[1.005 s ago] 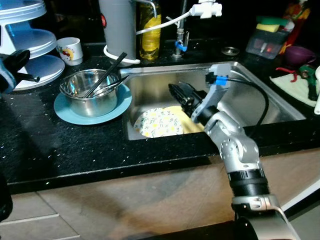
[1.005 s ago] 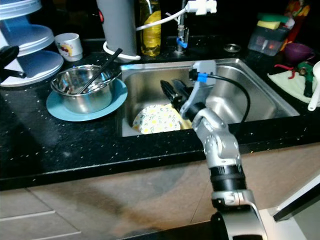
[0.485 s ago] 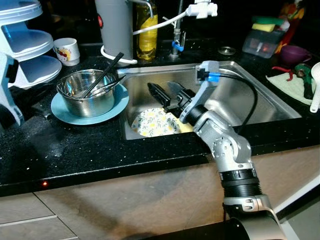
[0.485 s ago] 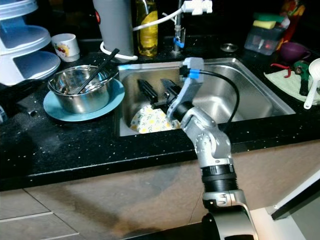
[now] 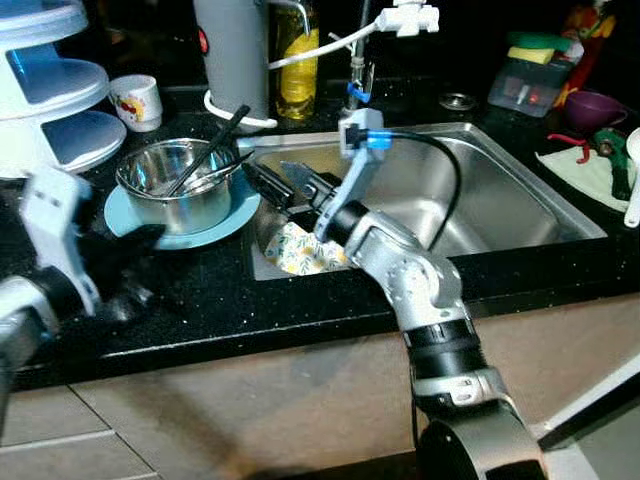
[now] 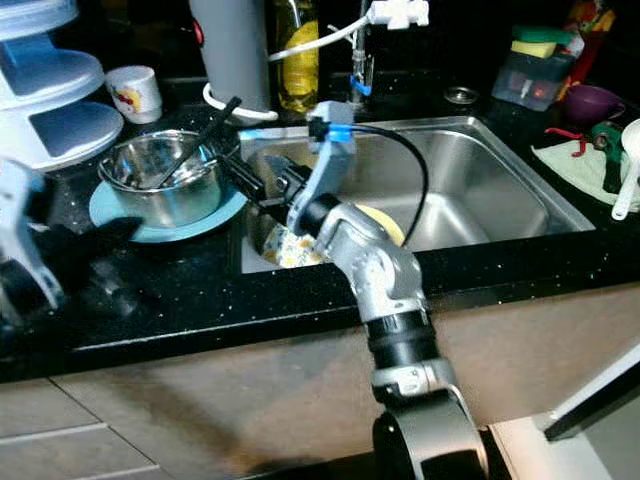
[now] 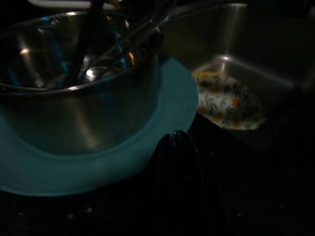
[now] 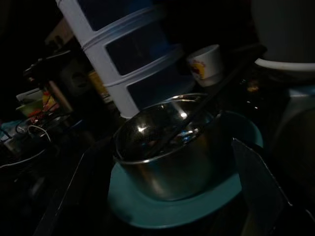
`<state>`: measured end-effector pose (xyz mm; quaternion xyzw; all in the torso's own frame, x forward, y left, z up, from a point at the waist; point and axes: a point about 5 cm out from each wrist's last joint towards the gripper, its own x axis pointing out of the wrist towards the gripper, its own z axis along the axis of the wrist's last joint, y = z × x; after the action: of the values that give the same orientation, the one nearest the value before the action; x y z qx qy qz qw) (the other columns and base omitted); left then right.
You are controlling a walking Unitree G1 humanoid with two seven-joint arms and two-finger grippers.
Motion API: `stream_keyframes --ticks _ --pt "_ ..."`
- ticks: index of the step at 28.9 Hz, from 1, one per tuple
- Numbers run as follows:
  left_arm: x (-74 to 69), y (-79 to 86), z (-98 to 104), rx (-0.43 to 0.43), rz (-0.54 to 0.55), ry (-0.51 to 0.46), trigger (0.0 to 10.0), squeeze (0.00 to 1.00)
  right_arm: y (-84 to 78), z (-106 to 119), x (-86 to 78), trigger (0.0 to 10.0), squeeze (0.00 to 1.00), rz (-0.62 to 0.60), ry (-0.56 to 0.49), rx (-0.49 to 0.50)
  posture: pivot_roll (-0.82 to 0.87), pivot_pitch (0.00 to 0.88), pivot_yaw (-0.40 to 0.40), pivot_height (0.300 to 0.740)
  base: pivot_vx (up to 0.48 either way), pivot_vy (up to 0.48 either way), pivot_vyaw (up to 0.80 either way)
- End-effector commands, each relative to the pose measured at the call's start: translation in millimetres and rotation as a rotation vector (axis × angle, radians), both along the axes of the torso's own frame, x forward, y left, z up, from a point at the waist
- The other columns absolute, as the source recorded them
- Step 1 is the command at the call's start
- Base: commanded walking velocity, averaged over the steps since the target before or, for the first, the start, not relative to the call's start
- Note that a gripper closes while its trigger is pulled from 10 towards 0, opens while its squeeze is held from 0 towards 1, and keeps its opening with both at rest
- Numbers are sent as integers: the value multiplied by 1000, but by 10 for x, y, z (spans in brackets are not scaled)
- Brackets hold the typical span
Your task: Kitchen organization
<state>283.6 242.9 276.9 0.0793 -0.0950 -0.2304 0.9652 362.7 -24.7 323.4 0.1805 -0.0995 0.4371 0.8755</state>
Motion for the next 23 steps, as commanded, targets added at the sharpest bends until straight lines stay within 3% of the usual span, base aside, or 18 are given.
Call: stream_keyframes --ticks 1,2,3,10,11,12,19,23 --pt "-7 -25 -43 18 22 -14 10000 0 40 49 22 10000 0 -9 0 10 39 244 -13 740 0 0 0" --pt "17 -8 -104 25 81 -17 10000 0 146 103 64 10000 682 1 26 21 39 243 -12 740 0 0 0" --pt "25 -3 -120 22 104 -22 10000 0 191 115 78 10000 1000 6 34 21 41 245 -15 740 0 0 0" --pt "-36 -50 -119 -33 84 -69 10000 0 350 119 108 10000 1000 23 46 -12 44 241 -26 740 0 0 0" --pt "-44 -48 -117 -42 83 -76 10000 0 364 111 115 10000 945 21 49 -21 44 241 -26 740 0 0 0" --pt "-56 -20 -106 -51 98 -98 10000 0 402 76 131 10000 0 10 53 -59 46 240 -32 740 0 0 0" --pt "-111 -8 -72 -98 100 -172 10000 0 426 52 195 10000 0 -44 44 -92 47 235 -37 740 0 0 0" --pt "-119 -15 -102 -87 98 -163 10000 0 444 70 214 10000 0 -56 31 -94 45 228 -37 740 0 0 0"
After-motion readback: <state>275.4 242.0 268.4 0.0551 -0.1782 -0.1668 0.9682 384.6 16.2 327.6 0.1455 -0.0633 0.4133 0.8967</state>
